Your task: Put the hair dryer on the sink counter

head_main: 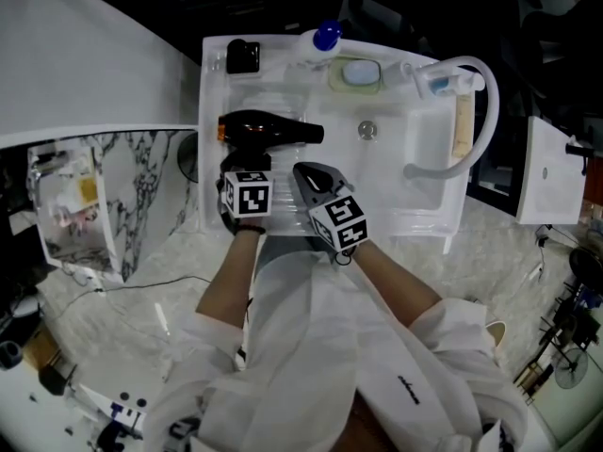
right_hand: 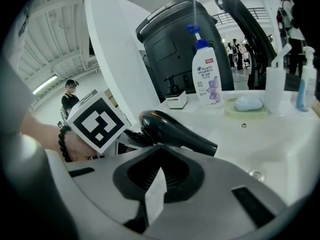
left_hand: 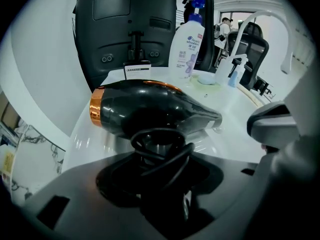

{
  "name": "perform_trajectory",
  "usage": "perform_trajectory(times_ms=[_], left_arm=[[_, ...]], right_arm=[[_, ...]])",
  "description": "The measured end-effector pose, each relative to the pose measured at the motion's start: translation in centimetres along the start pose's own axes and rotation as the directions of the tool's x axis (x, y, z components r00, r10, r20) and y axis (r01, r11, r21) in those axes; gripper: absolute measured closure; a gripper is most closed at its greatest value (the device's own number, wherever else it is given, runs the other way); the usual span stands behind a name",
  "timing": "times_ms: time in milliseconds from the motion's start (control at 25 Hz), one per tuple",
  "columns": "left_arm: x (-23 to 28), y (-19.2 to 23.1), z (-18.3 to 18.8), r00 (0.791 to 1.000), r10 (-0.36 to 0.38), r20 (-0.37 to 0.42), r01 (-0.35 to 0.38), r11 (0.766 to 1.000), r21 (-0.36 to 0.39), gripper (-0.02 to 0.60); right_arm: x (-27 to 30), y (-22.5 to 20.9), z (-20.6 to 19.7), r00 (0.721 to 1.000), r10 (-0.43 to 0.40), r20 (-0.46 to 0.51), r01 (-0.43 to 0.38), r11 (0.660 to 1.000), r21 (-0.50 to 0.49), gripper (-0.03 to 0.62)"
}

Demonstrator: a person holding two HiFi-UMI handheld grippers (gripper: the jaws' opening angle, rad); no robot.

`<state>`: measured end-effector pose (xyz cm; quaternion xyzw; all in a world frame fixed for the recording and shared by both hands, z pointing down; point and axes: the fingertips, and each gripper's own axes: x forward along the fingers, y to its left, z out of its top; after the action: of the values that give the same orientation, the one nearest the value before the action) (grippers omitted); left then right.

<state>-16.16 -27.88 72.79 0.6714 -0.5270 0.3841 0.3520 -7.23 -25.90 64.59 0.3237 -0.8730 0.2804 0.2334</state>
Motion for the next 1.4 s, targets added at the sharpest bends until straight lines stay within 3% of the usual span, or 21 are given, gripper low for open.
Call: perform_trajectory(times_ms=[640,880,1400], left_arm=[[0.9,-0.8,-0.5,0.998,-0.040,-0.048,0.041,0.999,0.016,0.312],[0.5,-1.1,-0.4,0.997,-0.033,-0.064,0.037,0.998,0.052,0.295],[0.3,-1.4,-0.3,0.998,-0.046,-0.051,0.050,0.996,0.078,0.285]], right_arm=[[-0.9,-0.2,-0.1,1.000,0.002,0.004,-0.002,1.000,-0.004,0.577],[-1.7,-0.5,0.1,1.000,0.000,0.012,0.000,1.000,-0.009,0.577],[-2.9,-0.7,1.0,1.000,-0.003,0.030,0.004,1.000,-0.020,0.577]])
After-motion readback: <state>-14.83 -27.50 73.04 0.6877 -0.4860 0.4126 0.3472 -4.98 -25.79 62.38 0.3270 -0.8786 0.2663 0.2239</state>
